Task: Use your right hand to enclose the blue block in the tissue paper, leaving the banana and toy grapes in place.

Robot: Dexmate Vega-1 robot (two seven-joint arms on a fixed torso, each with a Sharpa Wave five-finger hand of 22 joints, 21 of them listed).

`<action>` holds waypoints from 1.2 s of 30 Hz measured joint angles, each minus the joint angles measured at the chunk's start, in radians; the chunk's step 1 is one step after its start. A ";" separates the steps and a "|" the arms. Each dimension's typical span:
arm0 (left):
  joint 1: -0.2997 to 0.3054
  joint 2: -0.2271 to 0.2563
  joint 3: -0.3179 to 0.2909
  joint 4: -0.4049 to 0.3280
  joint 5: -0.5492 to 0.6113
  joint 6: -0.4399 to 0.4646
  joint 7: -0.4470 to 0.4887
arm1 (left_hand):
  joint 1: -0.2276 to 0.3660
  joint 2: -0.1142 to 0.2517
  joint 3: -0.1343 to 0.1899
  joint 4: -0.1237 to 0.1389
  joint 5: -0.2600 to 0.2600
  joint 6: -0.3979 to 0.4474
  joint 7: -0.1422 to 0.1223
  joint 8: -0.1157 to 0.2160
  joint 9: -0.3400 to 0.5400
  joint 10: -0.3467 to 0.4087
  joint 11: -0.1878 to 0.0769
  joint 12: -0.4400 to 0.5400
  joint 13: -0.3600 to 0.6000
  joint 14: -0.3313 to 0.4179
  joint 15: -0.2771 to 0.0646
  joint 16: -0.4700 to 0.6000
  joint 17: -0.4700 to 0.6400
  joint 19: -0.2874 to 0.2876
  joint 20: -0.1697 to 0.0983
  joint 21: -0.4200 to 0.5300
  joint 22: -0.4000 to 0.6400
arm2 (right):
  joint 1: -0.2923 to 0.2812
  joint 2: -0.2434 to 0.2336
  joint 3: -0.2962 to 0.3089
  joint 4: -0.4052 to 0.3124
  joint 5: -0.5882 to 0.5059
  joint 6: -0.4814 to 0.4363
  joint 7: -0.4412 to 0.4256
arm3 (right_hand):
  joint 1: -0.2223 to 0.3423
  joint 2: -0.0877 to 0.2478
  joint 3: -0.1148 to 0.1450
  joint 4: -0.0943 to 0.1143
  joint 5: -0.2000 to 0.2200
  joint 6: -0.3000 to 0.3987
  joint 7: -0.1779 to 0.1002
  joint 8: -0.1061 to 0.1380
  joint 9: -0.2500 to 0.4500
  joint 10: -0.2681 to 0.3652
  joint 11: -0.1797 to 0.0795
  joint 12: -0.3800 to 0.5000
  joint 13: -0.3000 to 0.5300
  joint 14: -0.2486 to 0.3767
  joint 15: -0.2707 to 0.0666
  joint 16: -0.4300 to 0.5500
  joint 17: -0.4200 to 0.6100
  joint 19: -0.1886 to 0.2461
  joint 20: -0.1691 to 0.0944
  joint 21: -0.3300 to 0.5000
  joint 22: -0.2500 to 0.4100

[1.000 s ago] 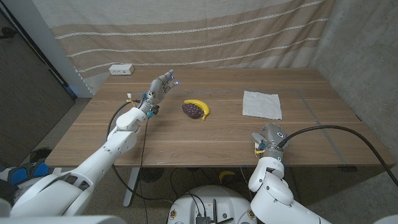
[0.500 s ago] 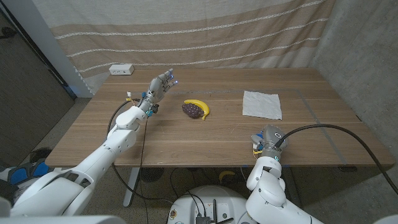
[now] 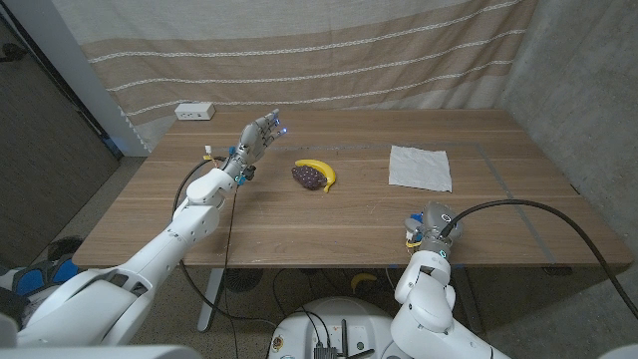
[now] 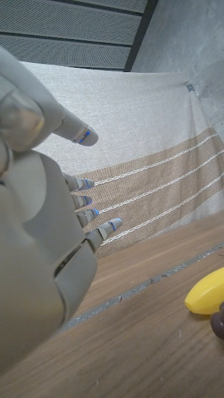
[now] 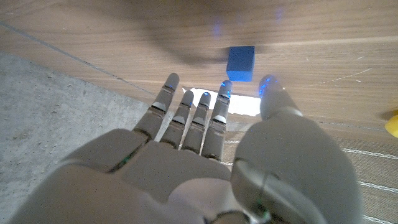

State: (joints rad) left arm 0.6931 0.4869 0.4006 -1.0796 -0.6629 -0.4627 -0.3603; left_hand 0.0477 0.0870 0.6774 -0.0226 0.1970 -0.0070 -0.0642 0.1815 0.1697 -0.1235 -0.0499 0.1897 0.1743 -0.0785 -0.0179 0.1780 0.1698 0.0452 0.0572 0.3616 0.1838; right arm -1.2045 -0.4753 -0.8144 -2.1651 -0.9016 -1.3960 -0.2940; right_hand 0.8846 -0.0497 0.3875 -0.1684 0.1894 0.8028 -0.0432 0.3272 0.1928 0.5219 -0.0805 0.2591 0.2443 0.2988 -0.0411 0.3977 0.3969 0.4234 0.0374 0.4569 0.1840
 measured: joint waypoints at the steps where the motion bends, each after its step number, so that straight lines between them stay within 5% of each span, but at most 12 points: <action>1: 0.000 0.000 0.000 0.000 0.000 0.000 0.000 | 0.000 0.000 0.000 0.000 0.000 0.000 0.000 0.000 0.000 0.000 0.000 0.000 0.000 0.000 0.000 0.000 0.000 0.000 0.000 0.000 0.000 | 0.000 0.000 0.000 0.000 0.000 0.000 0.000 | 0.000 0.000 -0.001 -0.001 0.000 0.007 0.001 0.004 0.000 0.002 -0.002 0.000 0.000 0.000 0.000 0.000 0.000 0.000 0.000 0.000 0.000; 10: 0.005 0.002 0.000 -0.006 0.000 0.000 0.002 | 0.000 0.000 0.004 -0.004 0.000 0.000 0.000 0.000 0.000 0.000 0.000 0.000 0.000 0.000 0.000 0.000 0.000 0.000 0.000 -0.008 0.000 | 0.011 -0.013 -0.002 0.008 0.058 0.003 -0.048 | 0.044 0.007 -0.006 0.003 0.000 0.127 0.007 0.051 0.003 0.027 -0.016 0.004 0.004 0.013 -0.002 0.018 0.012 0.016 -0.016 0.000 0.000; 20: 0.010 0.007 -0.004 -0.015 0.000 0.000 0.008 | 0.000 0.000 0.004 -0.004 0.000 0.000 0.000 0.000 0.000 0.000 0.000 0.000 0.000 0.000 0.000 0.000 0.000 0.000 0.000 -0.008 0.000 | 0.023 -0.032 -0.012 0.011 0.162 0.017 -0.158 | 0.128 0.033 -0.013 0.001 -0.004 0.243 0.075 0.147 0.038 0.073 -0.051 0.009 0.010 0.036 0.000 0.047 0.037 0.043 -0.043 0.000 0.000; 36: 0.015 0.007 -0.010 -0.014 -0.006 -0.003 0.008 | 0.000 0.000 0.000 -0.008 0.000 0.000 0.000 0.000 0.000 0.000 0.000 0.000 0.000 0.000 0.000 0.000 0.000 0.000 0.000 -0.008 0.000 | 0.030 -0.056 -0.016 0.011 0.286 0.074 -0.342 | 0.158 0.053 -0.014 0.000 -0.012 0.244 0.077 0.163 0.044 0.093 -0.065 0.019 0.014 0.048 -0.002 0.066 0.056 0.059 -0.059 0.007 0.005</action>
State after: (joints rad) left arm 0.7078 0.4941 0.3907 -1.0939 -0.6686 -0.4655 -0.3522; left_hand 0.0478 0.0870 0.6774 -0.0310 0.1970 -0.0071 -0.0641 0.1814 0.1696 -0.1235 -0.0499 0.1897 0.1744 -0.0785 -0.0179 0.1781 0.1698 0.0451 0.0571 0.3538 0.1837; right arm -1.1741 -0.5309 -0.8301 -2.1538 -0.6157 -1.3225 -0.6364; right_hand 1.0430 0.0033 0.3735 -0.1683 0.1775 1.0472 0.0333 0.4905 0.2367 0.6151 -0.1450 0.2777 0.2582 0.3471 -0.0428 0.4636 0.4524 0.4824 -0.0216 0.4639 0.1887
